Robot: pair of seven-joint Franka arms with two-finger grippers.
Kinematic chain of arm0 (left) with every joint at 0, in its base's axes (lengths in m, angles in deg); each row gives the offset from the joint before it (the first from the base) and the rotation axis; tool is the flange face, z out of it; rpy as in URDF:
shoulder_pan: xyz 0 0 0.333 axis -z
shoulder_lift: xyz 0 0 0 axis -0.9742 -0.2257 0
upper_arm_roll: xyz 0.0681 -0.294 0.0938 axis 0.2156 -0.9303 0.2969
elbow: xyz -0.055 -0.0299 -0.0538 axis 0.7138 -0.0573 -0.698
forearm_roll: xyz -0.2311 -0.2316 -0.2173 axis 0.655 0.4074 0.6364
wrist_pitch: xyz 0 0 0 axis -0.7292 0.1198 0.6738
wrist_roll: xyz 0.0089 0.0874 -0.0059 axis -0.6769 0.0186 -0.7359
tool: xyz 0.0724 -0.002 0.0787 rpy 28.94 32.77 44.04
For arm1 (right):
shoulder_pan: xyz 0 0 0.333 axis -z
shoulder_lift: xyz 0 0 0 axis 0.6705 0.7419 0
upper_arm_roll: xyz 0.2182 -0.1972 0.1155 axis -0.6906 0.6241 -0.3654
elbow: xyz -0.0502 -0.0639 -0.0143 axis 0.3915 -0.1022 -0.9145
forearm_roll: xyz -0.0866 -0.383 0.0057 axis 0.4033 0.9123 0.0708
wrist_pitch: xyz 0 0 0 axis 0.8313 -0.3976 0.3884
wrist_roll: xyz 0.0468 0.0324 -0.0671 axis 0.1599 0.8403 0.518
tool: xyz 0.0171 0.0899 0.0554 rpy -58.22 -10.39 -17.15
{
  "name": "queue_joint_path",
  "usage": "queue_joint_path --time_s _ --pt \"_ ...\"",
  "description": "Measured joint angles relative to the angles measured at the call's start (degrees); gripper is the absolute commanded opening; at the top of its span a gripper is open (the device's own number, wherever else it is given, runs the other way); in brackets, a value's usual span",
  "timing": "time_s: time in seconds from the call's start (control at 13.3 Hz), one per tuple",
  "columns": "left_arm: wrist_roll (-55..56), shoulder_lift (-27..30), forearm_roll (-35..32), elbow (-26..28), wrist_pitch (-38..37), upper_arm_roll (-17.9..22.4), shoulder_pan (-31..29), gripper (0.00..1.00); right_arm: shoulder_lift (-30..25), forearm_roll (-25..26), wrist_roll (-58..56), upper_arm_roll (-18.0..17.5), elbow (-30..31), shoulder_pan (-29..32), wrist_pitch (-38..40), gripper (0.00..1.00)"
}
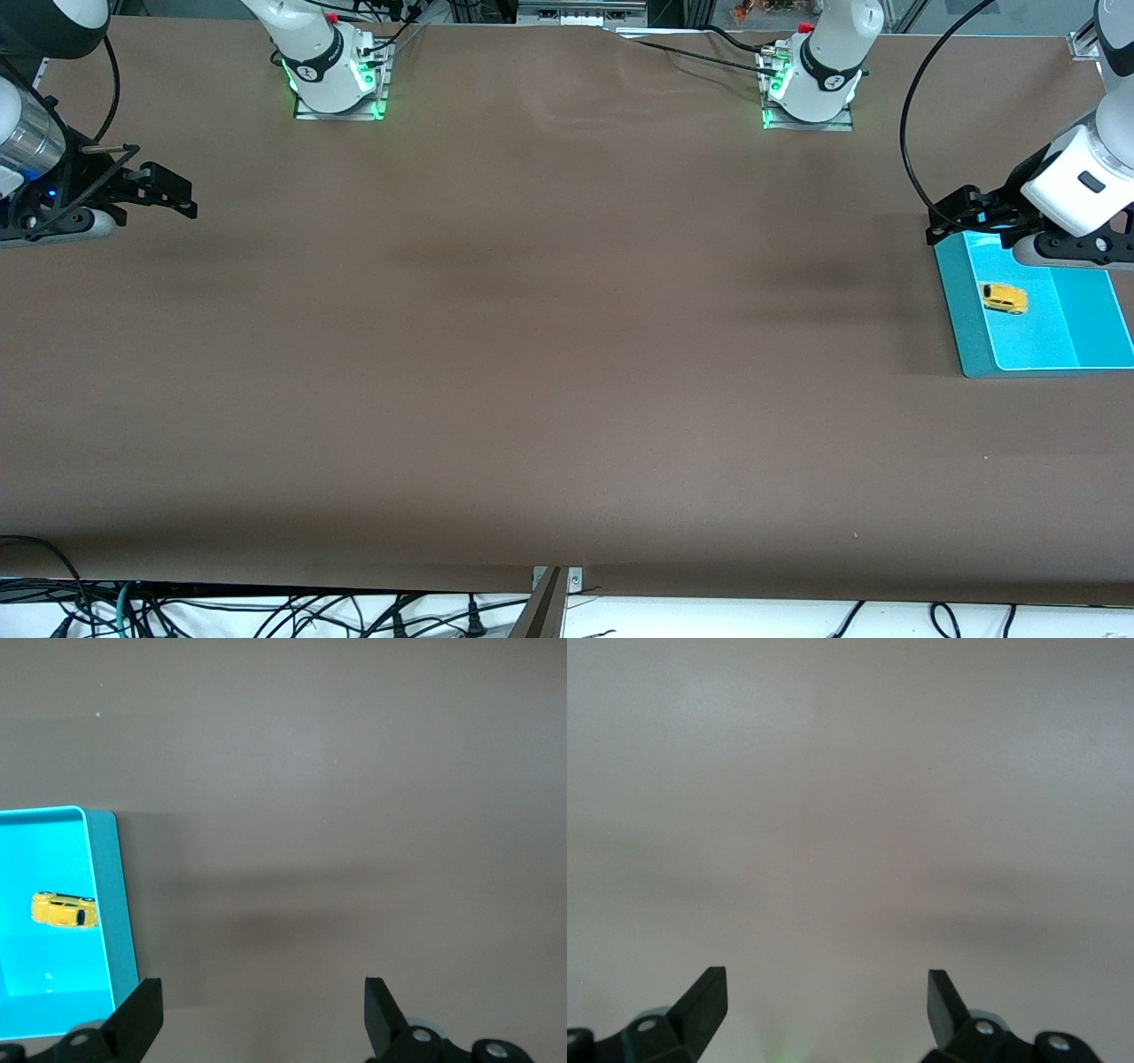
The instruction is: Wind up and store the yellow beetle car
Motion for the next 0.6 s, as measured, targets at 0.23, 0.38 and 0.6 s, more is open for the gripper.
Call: queue_joint_path --time_s 0.23,0.38,0.6 --pt "0.11 0.01 0.00 0.00 -0.60 -0.09 0.06 1.00 0.01 0.00 0.00 0.00 -0.23 -0.05 -0.03 1.00" --pt "0.23 0.02 0.00 -0.01 -0.98 0.08 0.04 1.00 0.32 0.00 0.00 -0.04 -1.27 -0.21 -0.03 1.00" --pt "0.24 0.06 0.00 -0.03 -2.07 0.30 0.01 1.00 1.62 0.00 0.00 -0.05 -3.14 -0.43 -0.04 1.00"
